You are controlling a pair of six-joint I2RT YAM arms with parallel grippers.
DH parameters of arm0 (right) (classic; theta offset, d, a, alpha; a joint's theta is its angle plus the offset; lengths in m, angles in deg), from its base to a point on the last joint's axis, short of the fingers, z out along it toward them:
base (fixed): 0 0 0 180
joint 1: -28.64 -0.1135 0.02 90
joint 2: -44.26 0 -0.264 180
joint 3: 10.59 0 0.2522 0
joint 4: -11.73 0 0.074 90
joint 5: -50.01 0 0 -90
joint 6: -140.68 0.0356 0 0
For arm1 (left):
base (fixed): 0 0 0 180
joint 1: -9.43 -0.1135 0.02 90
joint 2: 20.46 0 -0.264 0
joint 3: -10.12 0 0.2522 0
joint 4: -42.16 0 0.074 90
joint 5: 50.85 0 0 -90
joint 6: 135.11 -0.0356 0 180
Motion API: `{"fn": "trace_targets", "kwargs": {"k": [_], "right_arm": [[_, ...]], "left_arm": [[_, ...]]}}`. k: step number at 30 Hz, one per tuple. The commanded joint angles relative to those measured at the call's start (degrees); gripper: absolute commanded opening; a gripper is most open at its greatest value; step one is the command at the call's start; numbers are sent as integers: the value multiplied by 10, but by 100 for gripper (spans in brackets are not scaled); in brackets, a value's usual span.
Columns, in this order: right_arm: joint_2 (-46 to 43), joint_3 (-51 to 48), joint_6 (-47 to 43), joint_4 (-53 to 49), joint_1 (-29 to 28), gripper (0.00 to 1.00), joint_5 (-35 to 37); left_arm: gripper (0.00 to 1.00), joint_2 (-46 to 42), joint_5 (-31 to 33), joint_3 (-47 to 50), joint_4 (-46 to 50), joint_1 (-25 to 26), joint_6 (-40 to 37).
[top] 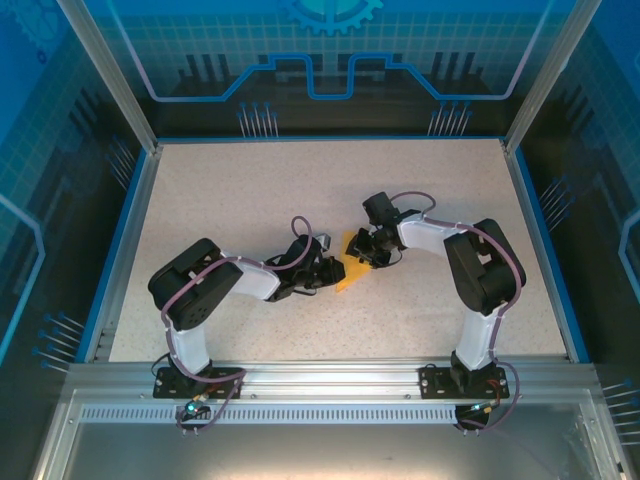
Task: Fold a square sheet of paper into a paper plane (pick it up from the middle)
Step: Fourth fold the wing at the center of the table.
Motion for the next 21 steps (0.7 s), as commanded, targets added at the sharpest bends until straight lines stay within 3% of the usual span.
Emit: {"fn": "trace_targets", "kwargs": {"k": [1, 21], "right_arm": [[63, -46, -26, -54, 3, 42, 120], [17, -87, -87, 9, 4, 57, 100]], "left_arm": [[12, -2, 19, -11, 43, 2, -7], [7, 10, 20, -31, 103, 1, -12]]}}
